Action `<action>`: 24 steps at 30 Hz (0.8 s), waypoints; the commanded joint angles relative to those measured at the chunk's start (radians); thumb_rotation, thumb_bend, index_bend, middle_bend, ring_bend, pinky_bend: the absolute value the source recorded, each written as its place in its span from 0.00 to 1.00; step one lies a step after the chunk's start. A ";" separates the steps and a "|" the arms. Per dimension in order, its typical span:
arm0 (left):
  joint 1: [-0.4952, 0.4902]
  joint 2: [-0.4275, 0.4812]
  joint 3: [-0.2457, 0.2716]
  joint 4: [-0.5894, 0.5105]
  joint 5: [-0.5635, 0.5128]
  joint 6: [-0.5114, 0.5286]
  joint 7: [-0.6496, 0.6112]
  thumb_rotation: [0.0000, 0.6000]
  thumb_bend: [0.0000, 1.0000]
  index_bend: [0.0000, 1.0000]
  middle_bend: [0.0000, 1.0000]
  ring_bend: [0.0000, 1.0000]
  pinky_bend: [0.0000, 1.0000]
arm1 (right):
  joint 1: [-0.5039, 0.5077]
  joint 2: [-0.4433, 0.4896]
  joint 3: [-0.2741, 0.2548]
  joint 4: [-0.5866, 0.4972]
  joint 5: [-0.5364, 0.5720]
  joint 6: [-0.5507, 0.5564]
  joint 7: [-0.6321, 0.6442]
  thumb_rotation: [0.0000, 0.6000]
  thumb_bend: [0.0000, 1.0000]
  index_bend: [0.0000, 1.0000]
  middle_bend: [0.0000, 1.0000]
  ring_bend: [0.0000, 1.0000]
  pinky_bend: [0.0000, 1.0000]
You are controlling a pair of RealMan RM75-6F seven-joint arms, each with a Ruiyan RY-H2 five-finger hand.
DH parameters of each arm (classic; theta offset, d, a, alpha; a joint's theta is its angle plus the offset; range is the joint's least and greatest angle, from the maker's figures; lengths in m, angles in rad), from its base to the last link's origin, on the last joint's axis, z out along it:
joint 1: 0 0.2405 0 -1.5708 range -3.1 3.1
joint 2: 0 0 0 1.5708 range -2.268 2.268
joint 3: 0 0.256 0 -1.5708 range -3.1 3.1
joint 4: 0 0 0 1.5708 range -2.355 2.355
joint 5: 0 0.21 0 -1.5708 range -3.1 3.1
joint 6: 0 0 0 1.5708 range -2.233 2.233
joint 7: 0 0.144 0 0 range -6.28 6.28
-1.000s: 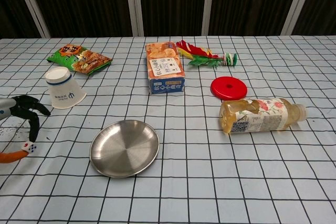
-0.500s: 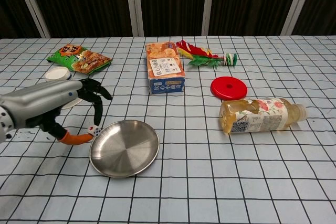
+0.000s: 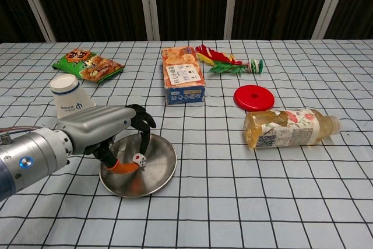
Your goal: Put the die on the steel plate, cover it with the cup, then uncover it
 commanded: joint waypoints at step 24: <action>-0.024 0.066 0.017 -0.067 -0.037 -0.052 -0.057 1.00 0.28 0.00 0.00 0.00 0.09 | 0.001 0.002 0.002 0.007 0.006 -0.008 0.012 1.00 0.06 0.20 0.14 0.13 0.00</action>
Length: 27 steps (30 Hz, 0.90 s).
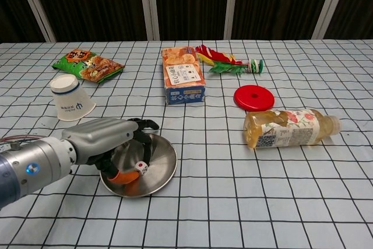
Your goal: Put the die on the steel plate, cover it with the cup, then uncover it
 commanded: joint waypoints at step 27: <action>-0.003 0.269 -0.145 -0.015 -0.105 0.161 0.077 1.00 0.28 0.09 0.02 0.00 0.06 | -0.007 0.009 -0.003 -0.018 -0.006 0.009 -0.004 1.00 0.06 0.20 0.14 0.13 0.00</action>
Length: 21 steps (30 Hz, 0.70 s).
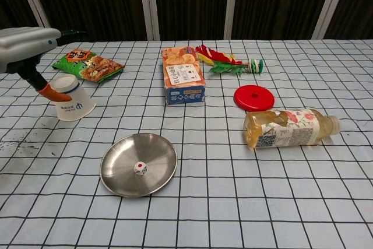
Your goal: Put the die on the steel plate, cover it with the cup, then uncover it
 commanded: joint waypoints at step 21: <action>-0.116 -0.101 -0.035 0.179 -0.255 -0.034 0.179 1.00 0.30 0.23 0.19 0.11 0.19 | 0.010 -0.011 -0.001 0.009 0.015 -0.028 -0.017 1.00 0.06 0.20 0.14 0.13 0.00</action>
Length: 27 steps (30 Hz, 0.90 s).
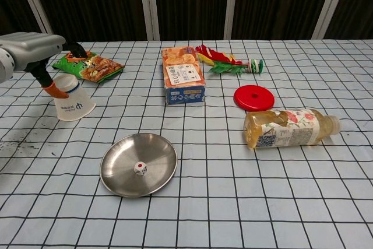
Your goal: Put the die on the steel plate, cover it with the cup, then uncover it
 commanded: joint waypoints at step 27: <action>-0.022 -0.034 0.052 0.038 -0.046 0.037 0.035 1.00 0.41 0.40 0.33 0.22 0.28 | 0.001 -0.003 0.000 -0.001 -0.001 -0.001 -0.007 1.00 0.06 0.20 0.14 0.13 0.00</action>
